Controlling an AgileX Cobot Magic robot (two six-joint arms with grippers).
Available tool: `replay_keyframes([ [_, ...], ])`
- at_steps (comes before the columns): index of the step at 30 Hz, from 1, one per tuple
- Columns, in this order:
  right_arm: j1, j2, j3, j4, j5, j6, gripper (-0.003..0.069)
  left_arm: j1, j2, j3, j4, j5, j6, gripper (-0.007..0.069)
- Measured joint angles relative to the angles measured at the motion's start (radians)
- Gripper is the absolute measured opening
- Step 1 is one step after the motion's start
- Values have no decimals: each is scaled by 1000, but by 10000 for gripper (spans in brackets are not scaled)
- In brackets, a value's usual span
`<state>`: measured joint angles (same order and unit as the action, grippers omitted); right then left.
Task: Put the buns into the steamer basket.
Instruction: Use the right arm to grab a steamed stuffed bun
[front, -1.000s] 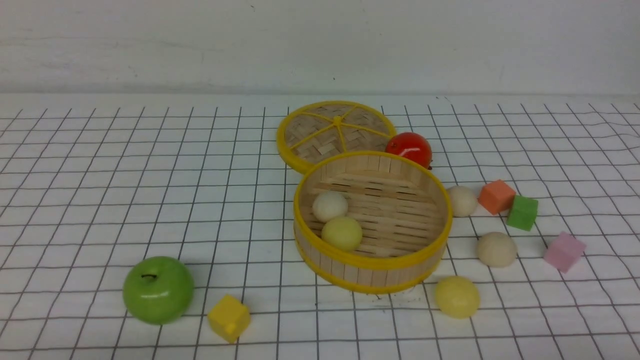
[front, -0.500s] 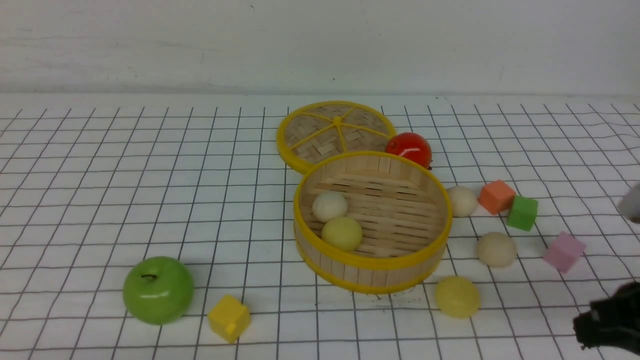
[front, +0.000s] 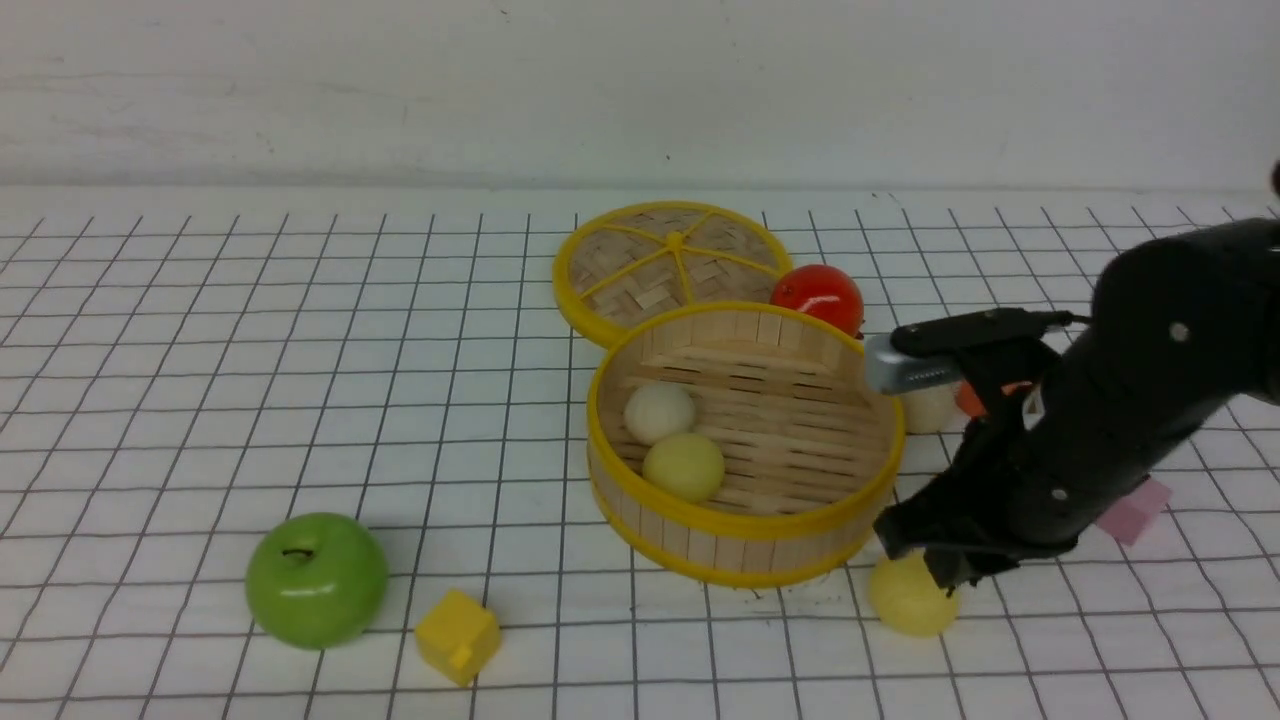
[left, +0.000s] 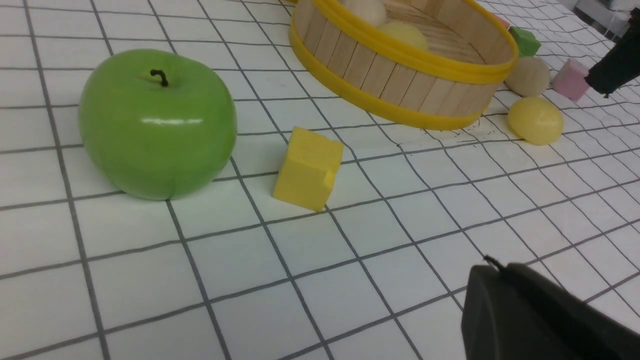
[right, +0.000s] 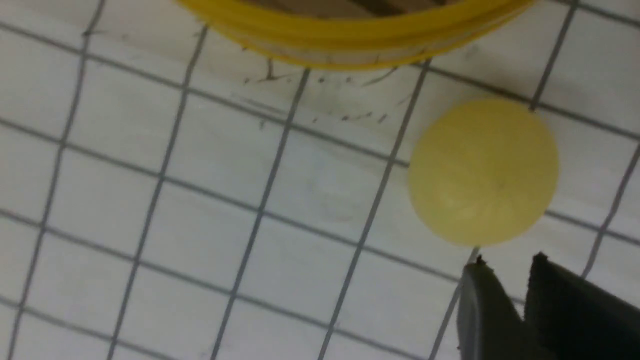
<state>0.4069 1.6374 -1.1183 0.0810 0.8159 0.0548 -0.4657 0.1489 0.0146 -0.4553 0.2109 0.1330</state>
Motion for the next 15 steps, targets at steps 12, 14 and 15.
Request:
replay_keyframes([
  [12, -7, 112, -15, -5, -111, 18, 287, 0, 0, 1, 0, 0, 0, -6],
  [14, -7, 132, -15, -7, -129, 21, 280, 0, 0, 1, 0, 0, 0, -4],
  [15, -7, 141, -15, -10, -138, 21, 272, 0, 0, 1, 0, 0, 0, -3],
])
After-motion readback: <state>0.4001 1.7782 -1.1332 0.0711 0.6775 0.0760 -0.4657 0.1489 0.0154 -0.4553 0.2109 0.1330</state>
